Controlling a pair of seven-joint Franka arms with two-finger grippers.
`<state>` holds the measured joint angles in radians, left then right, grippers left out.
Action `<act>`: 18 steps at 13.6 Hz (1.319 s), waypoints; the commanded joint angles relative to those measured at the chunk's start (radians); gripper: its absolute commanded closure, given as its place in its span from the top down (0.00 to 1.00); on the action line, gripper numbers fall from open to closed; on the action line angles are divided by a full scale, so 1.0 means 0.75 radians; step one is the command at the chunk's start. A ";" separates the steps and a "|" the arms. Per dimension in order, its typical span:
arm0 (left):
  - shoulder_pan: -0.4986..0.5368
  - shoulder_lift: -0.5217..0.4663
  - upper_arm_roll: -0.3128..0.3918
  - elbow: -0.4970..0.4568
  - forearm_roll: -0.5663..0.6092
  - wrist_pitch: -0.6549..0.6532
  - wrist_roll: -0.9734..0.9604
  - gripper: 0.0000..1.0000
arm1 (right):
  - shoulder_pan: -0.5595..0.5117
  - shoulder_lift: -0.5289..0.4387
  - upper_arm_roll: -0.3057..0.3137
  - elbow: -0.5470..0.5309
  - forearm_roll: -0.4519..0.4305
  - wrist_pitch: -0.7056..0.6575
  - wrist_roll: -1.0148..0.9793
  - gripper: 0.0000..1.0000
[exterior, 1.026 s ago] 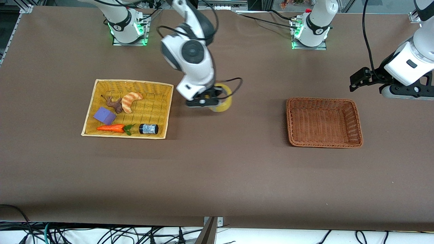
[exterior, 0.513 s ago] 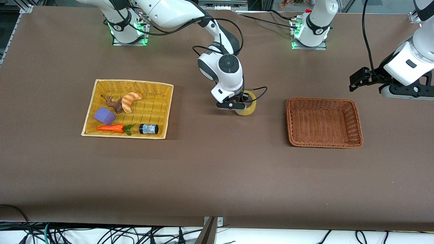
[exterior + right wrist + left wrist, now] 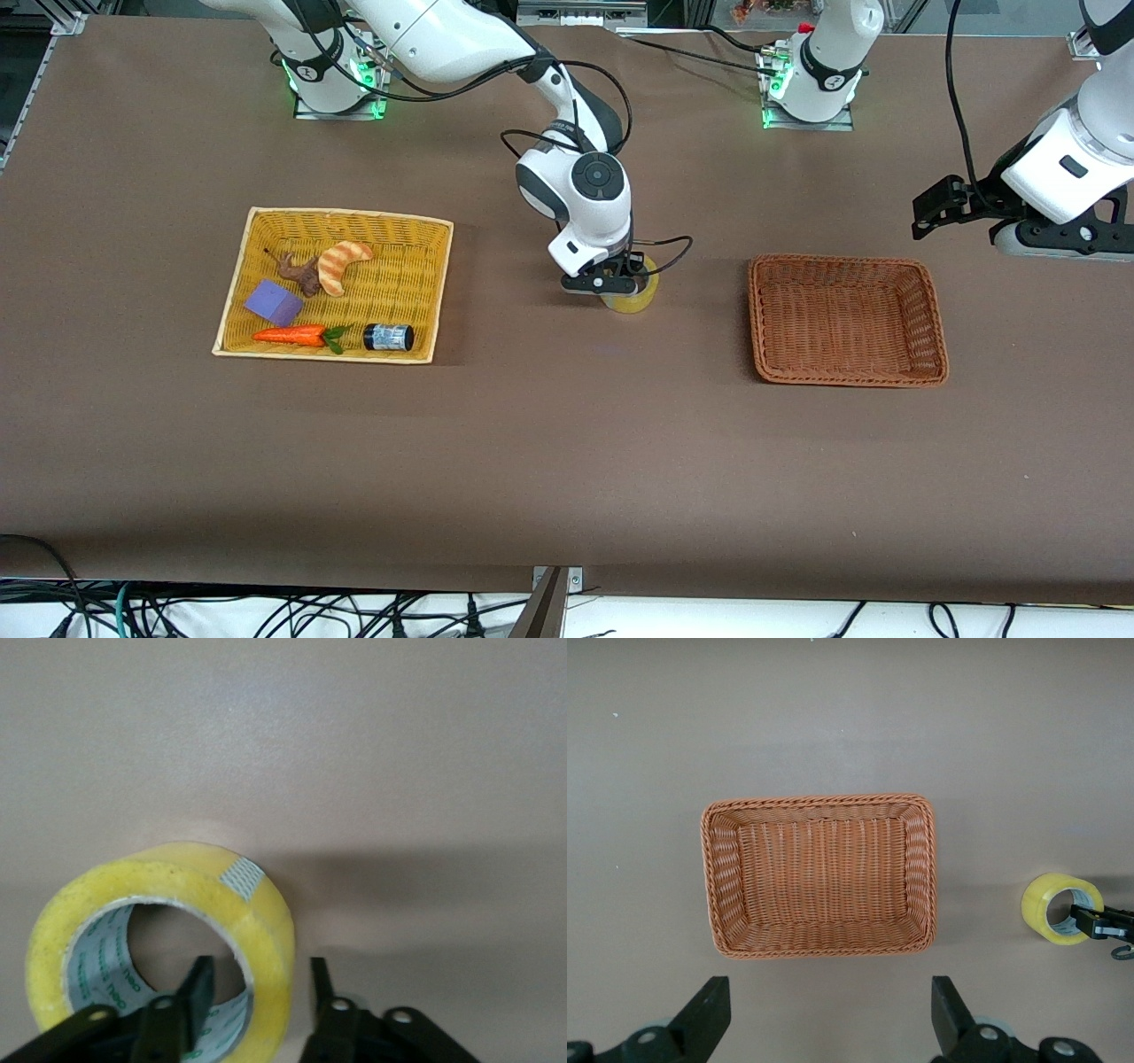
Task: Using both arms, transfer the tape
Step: 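Lift the tape roll and set it on the table between trays, then release the tape with the right gripper while the left gripper reaches it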
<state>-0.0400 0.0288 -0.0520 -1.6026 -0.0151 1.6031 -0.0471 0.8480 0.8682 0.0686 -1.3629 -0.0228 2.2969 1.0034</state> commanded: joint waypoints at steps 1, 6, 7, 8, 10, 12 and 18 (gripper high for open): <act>-0.010 -0.022 0.002 -0.011 -0.023 -0.010 0.020 1.00 | -0.057 -0.071 0.001 -0.003 -0.011 -0.053 -0.039 0.87; -0.028 -0.020 -0.025 0.001 -0.023 -0.012 0.018 1.00 | -0.387 -0.535 0.001 -0.085 0.047 -0.565 -0.629 1.00; -0.035 -0.012 -0.039 0.008 -0.021 -0.014 0.020 1.00 | -0.469 -0.635 0.001 -0.152 0.057 -0.587 -0.756 1.00; -0.035 0.006 -0.069 0.010 -0.023 -0.027 0.018 1.00 | -0.539 -0.737 0.001 -0.225 0.059 -0.616 -0.840 1.00; -0.035 0.047 -0.145 0.008 -0.025 -0.031 0.018 1.00 | -0.696 -0.926 0.001 -0.356 0.061 -0.687 -1.010 1.00; -0.037 0.127 -0.265 -0.007 -0.021 -0.076 0.016 1.00 | -0.868 -1.075 0.001 -0.424 0.061 -0.822 -1.214 1.00; -0.239 0.550 -0.434 -0.007 0.169 0.238 -0.607 1.00 | -1.041 -1.160 -0.075 -0.402 0.051 -0.956 -1.481 1.00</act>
<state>-0.1701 0.3495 -0.3769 -1.6364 0.0710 1.7214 -0.3845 0.0680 0.0099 0.0194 -1.6483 0.0079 1.5889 -0.0885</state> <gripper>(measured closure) 0.000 0.000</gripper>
